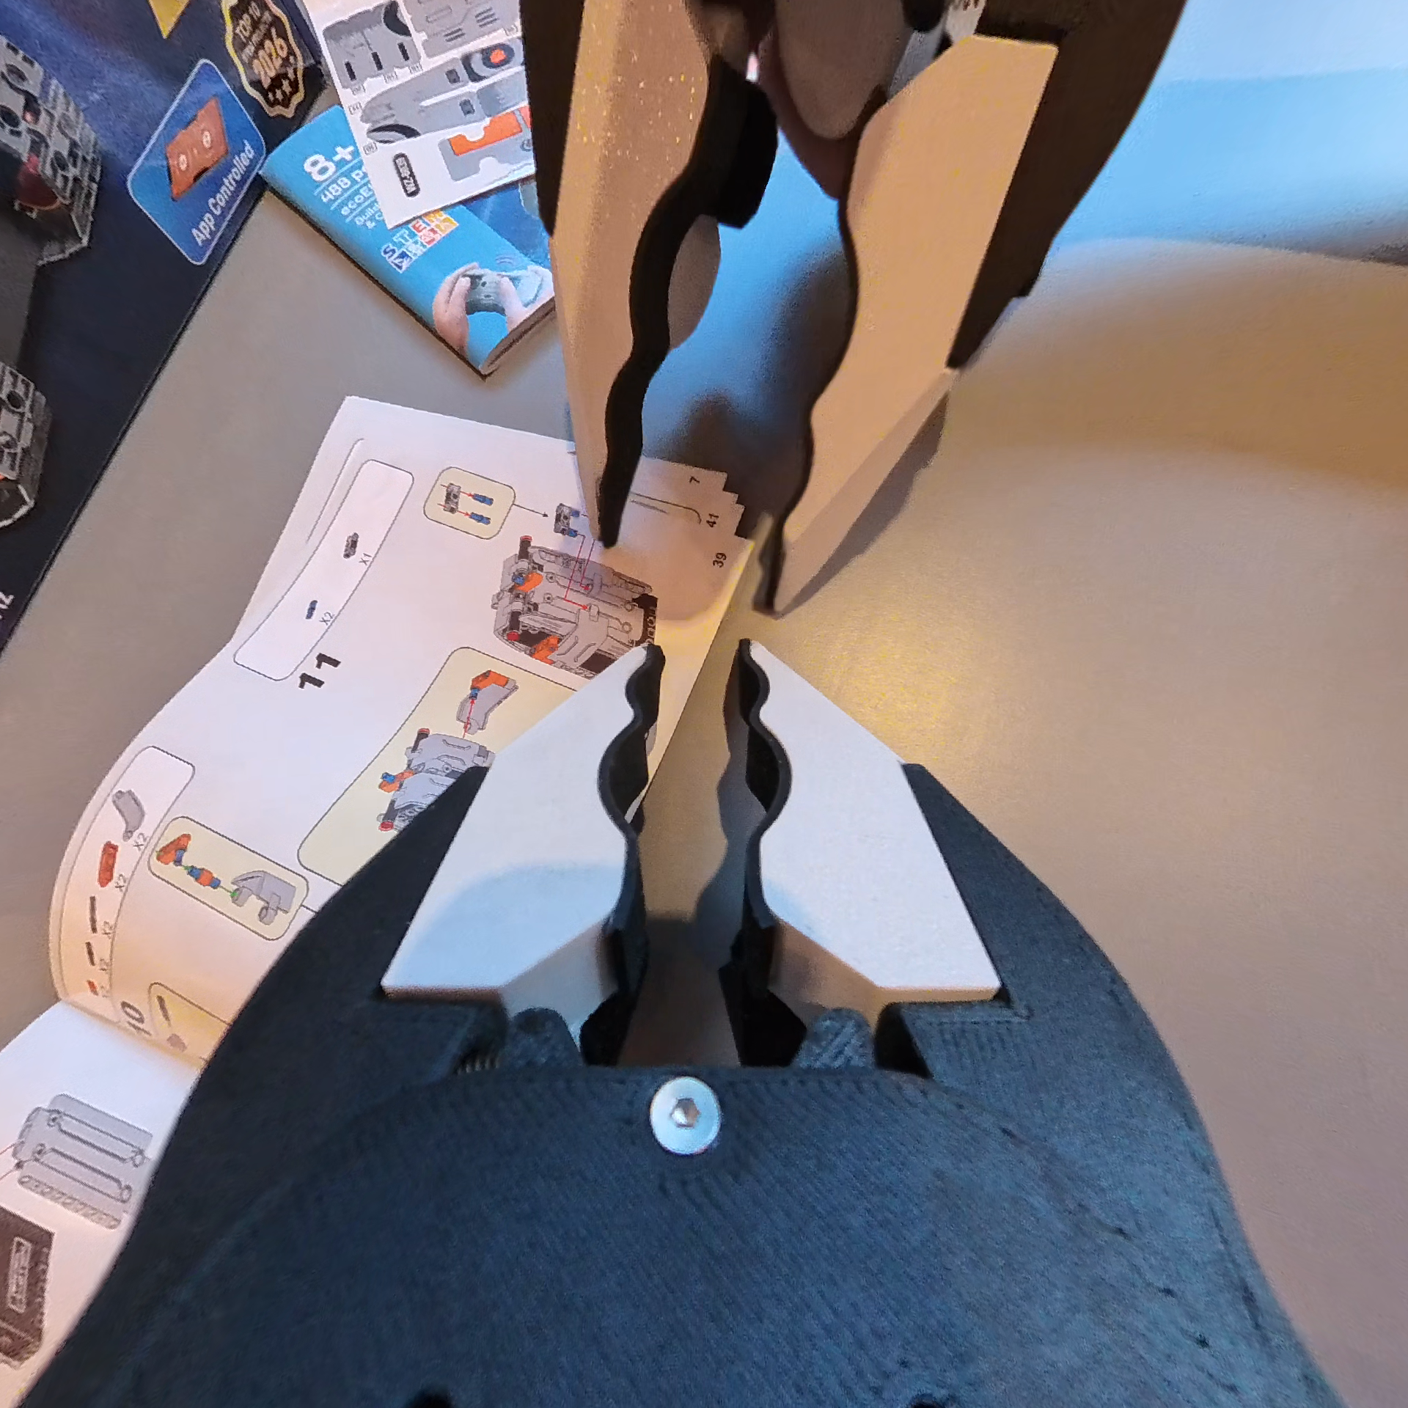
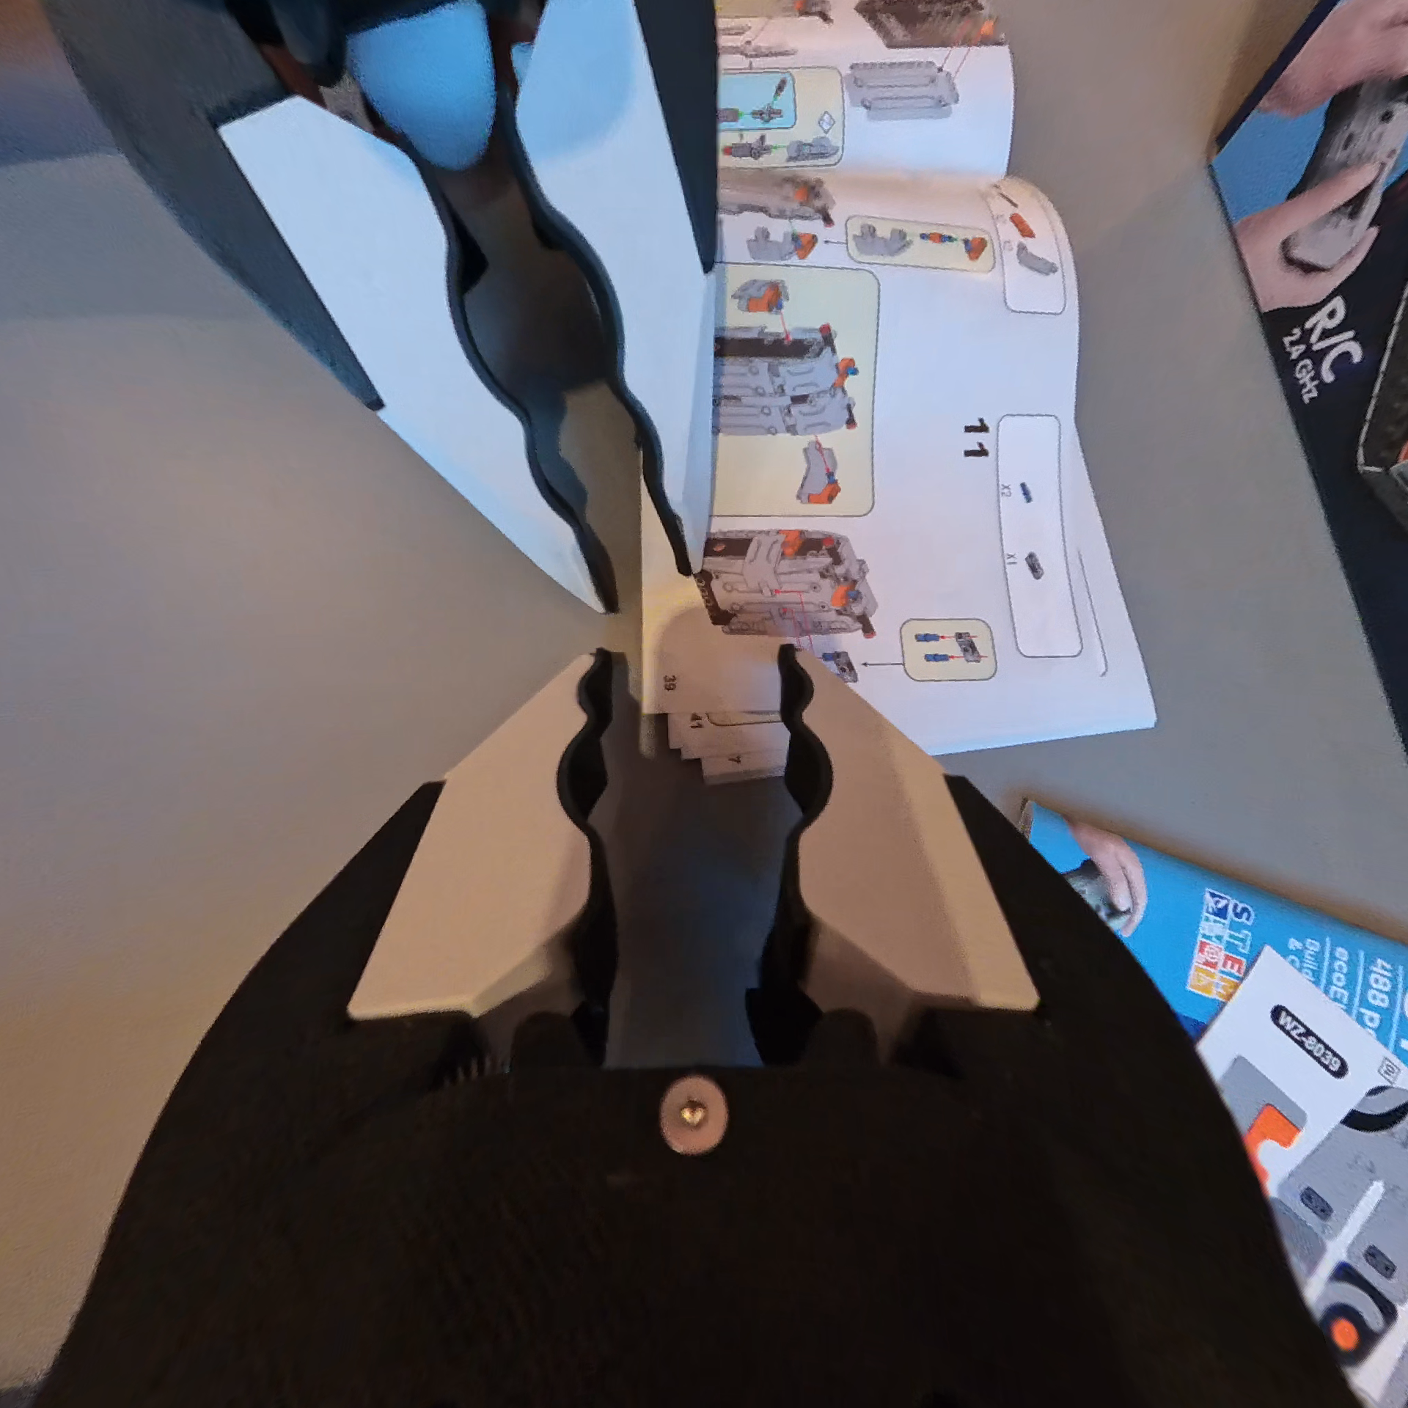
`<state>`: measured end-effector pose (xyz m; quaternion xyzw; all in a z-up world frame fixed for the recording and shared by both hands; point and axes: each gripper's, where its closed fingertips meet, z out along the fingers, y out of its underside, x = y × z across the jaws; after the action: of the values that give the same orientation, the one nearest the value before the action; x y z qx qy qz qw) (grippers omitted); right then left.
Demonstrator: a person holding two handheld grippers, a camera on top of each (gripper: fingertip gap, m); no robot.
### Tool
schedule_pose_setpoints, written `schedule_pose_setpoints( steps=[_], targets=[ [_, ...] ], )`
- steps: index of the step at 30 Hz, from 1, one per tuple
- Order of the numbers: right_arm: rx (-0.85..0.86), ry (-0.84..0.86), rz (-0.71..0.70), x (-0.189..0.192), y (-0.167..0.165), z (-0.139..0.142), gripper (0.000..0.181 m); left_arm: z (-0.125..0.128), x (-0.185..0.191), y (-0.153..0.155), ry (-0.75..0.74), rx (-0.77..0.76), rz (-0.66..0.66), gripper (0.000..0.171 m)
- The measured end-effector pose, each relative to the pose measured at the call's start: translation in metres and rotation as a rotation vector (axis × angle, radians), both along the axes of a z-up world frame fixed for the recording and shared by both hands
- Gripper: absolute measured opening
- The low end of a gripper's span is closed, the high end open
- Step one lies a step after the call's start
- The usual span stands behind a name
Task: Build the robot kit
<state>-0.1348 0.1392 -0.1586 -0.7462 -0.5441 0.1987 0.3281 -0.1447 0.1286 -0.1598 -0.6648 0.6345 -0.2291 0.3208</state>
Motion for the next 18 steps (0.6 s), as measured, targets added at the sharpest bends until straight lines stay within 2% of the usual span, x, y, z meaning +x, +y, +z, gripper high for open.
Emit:
schedule_pose_setpoints(
  steps=[6,18],
  targets=[
    [0.012,0.018,-0.007,-0.0013,0.0032,-0.0004,0.032,-0.0002,-0.0004,-0.0004,0.010,0.002,-0.002,0.020],
    [0.007,0.026,0.003,-0.0025,-0.0017,0.0042,0.020,0.0001,-0.0004,-0.0018,-0.003,-0.020,-0.001,0.023]
  ],
)
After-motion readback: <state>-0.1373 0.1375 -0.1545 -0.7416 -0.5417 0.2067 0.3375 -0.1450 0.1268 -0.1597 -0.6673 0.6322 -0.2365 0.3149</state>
